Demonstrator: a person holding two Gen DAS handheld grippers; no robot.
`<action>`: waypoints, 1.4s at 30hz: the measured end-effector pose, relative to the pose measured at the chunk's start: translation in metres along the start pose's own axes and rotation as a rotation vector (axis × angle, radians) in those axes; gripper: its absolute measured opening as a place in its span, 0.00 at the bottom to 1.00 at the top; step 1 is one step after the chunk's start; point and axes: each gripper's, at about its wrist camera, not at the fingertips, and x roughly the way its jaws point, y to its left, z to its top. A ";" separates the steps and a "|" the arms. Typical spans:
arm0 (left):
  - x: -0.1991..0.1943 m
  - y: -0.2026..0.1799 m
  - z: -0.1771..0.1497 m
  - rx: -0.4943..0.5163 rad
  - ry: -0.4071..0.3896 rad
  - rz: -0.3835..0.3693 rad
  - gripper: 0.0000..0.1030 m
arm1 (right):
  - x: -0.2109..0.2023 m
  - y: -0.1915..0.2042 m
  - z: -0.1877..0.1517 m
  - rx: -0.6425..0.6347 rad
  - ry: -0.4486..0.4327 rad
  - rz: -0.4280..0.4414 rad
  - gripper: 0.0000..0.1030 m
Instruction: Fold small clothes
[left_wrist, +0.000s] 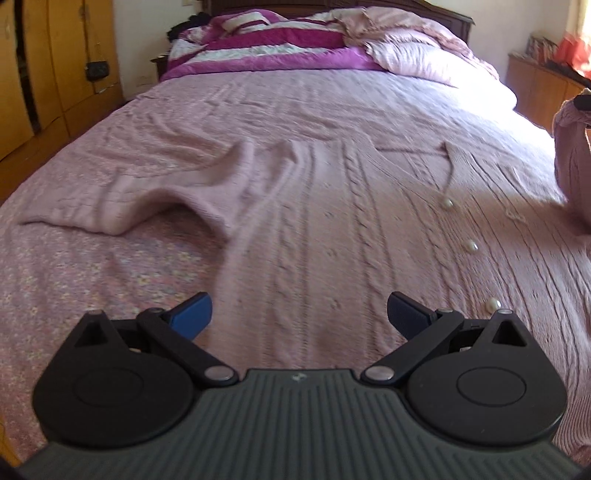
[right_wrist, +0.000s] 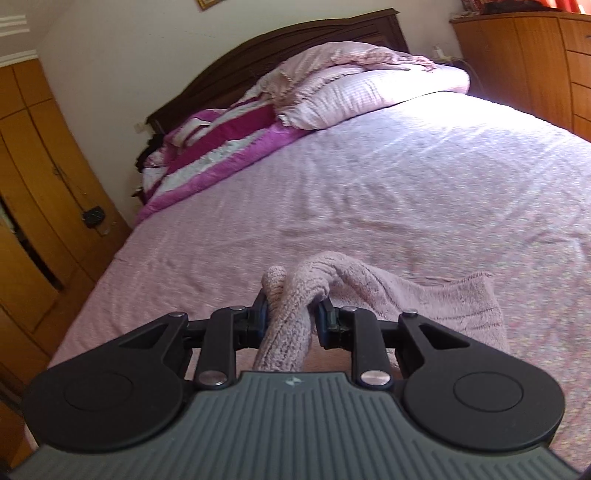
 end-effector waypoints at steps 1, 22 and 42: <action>-0.001 0.003 0.001 -0.005 -0.001 0.006 1.00 | 0.001 0.008 0.001 -0.003 0.000 0.017 0.26; -0.015 0.046 0.006 -0.066 -0.020 0.087 1.00 | 0.097 0.161 -0.055 -0.059 0.236 0.272 0.26; 0.001 0.046 0.008 -0.058 -0.005 0.087 1.00 | 0.172 0.165 -0.119 -0.085 0.331 0.278 0.66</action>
